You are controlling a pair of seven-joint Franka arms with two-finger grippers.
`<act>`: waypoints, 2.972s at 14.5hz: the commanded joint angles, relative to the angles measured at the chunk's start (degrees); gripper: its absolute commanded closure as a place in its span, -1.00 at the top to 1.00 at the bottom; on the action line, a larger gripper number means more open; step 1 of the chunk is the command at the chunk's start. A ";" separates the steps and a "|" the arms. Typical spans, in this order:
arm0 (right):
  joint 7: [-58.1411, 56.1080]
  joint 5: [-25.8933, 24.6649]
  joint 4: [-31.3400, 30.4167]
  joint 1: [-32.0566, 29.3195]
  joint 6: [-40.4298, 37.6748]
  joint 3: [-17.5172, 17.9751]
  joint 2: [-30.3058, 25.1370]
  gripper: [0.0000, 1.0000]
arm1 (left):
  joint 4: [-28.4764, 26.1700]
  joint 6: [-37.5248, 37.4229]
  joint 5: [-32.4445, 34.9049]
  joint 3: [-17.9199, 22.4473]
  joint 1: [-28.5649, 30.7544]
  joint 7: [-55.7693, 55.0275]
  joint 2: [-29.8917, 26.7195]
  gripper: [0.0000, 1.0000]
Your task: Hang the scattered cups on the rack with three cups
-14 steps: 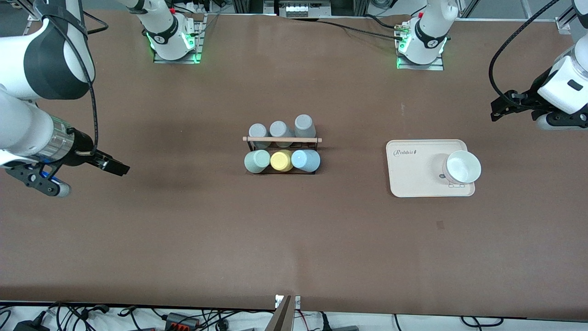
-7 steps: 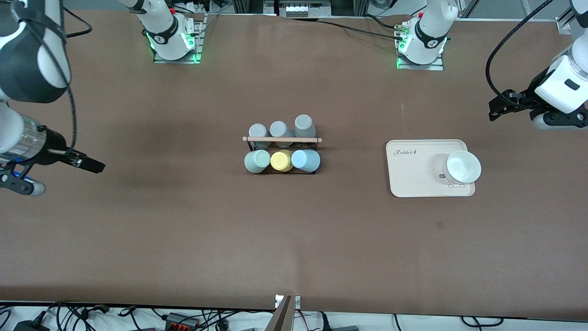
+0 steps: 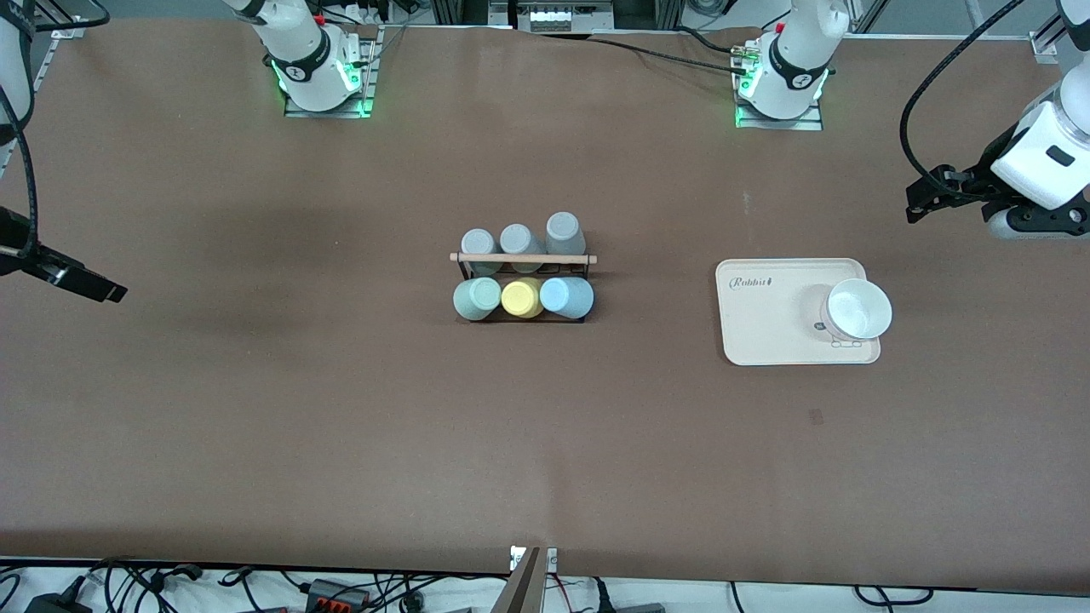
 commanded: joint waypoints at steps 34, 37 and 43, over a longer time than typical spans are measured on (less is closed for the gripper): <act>-9.94 -0.61 -6.34 -6.91 -7.22 4.94 -10.14 1.00 | 1.47 -1.47 -0.99 0.14 0.60 1.46 0.35 1.00; -9.58 -0.79 -6.25 -6.99 -6.80 4.85 -7.87 1.00 | 1.47 -1.47 -0.99 0.14 0.60 1.46 0.35 1.00; -8.71 -1.65 -1.67 -2.17 -4.43 5.38 -5.13 1.00 | 1.47 -1.47 -0.99 0.14 0.60 1.46 0.44 1.00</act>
